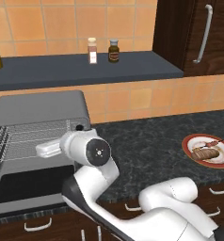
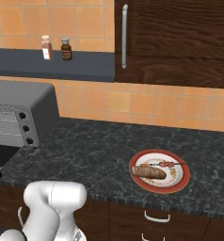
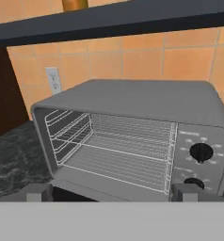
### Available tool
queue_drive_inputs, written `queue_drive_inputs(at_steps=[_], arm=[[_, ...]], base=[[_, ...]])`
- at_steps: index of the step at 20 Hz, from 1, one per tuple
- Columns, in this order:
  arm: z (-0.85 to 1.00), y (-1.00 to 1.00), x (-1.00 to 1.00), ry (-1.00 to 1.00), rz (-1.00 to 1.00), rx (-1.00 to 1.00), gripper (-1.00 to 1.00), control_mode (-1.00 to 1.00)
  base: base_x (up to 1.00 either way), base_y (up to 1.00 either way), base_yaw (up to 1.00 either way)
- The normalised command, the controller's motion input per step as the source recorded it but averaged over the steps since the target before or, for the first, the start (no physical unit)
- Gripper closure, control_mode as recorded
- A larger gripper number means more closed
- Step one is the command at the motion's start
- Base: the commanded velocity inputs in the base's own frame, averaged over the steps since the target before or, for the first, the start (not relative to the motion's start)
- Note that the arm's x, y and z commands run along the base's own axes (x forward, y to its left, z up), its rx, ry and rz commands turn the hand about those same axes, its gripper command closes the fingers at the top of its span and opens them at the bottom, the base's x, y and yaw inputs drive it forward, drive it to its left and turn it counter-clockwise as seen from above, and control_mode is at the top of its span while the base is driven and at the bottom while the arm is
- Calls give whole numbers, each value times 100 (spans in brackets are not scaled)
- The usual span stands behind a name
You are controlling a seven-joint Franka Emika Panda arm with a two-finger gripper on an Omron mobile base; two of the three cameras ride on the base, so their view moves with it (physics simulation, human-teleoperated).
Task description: Pick up the kebab skewer and baguette bread, and place them inside the toaster oven. Close the toaster oven door and start by setting the timer.
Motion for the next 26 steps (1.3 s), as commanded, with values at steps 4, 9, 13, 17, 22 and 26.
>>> queue_drive_inputs(at_steps=[4, 9, 13, 17, 22, 26], arm=[[-4, 59, 0, 10, 4, 0, -100, -100], [-9, 32, 0, 7, 4, 0, -100, -100], [-26, -1, 0, 0, 1, 3, -100, -100], [-7, 0, 25, -3, -12, 9, -100, -100], [-3, 1, 24, -1, -17, 4, -100, -100], [-4, 0, 18, 0, -9, 1, -100, -100]], base=[[0, 0, 0], [0, 0, 0], [0, 0, 0], [0, 0, 0], [0, 0, 0], [0, 0, 0]])
